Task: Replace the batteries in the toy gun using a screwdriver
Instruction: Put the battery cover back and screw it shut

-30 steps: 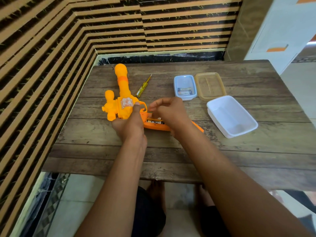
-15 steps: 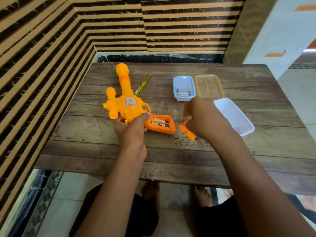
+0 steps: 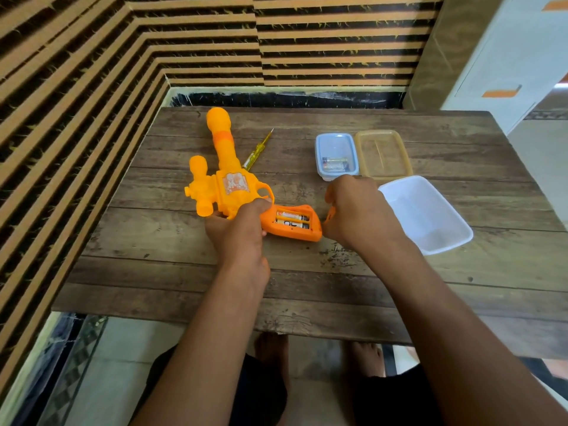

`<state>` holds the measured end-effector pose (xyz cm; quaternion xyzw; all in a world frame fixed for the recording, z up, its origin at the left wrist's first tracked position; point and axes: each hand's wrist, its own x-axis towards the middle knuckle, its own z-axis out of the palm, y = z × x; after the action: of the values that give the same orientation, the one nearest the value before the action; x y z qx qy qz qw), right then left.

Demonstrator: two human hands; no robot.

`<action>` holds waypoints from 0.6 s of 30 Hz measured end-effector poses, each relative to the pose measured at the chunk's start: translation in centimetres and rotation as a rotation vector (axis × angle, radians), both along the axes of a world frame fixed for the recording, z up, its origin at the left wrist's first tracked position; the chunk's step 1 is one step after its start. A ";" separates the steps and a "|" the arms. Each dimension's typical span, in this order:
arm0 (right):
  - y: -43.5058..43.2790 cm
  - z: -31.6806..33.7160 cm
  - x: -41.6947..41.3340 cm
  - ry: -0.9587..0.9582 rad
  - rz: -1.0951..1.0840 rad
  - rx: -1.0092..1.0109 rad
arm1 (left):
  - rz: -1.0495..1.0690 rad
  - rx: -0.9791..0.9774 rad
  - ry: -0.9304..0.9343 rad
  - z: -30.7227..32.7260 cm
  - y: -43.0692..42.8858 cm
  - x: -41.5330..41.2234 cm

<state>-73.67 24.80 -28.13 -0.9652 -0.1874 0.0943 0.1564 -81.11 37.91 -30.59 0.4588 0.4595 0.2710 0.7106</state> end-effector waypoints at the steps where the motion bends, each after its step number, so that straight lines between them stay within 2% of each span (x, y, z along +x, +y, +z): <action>1: 0.1 -0.1 0.1 -0.010 0.010 0.004 | -0.001 -0.001 -0.001 0.0 0.0 0.0; 6: 0.0 -0.6 0.3 -0.014 0.015 0.122 | 0.012 -0.006 0.000 0.1 0.0 0.1; 12: 0.0 0.5 0.0 -0.141 0.020 0.454 | 0.029 -0.034 0.009 0.2 0.1 0.1; 16: 0.5 0.8 -0.7 -0.048 0.104 0.726 | 0.029 -0.047 0.020 0.3 0.0 0.1; 18: 0.9 0.0 -0.6 -0.012 0.130 0.771 | 0.033 -0.048 0.030 0.3 0.0 0.1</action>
<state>-74.24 25.71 -28.10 -0.8223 -0.2706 0.0208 0.5003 -80.98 37.88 -30.26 0.4380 0.4840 0.2647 0.7098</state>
